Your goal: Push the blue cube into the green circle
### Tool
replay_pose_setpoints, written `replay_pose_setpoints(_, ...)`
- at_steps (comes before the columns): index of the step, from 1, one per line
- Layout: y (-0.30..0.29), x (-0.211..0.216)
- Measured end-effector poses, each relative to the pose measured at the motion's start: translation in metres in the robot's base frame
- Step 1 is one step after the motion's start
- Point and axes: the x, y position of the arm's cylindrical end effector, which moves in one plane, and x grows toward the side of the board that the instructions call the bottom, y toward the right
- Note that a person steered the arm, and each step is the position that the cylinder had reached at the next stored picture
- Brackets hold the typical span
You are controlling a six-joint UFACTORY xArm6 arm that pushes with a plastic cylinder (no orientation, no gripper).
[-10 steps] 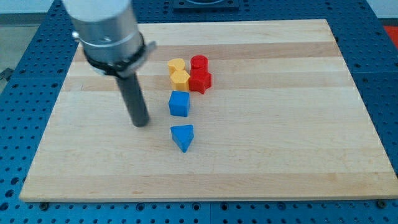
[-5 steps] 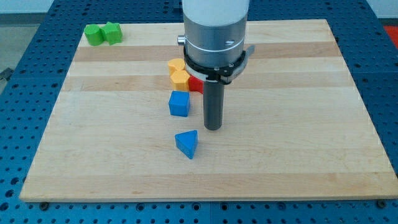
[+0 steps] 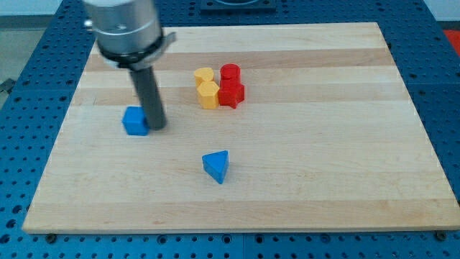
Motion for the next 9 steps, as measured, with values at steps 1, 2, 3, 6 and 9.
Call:
replay_pose_setpoints(1, -0.008, 0.008)
replay_pose_setpoints(2, -0.014, 0.034)
replay_pose_setpoints(3, -0.047, 0.029)
replay_pose_setpoints(6, -0.072, -0.027)
replay_pose_setpoints(9, -0.042, -0.011)
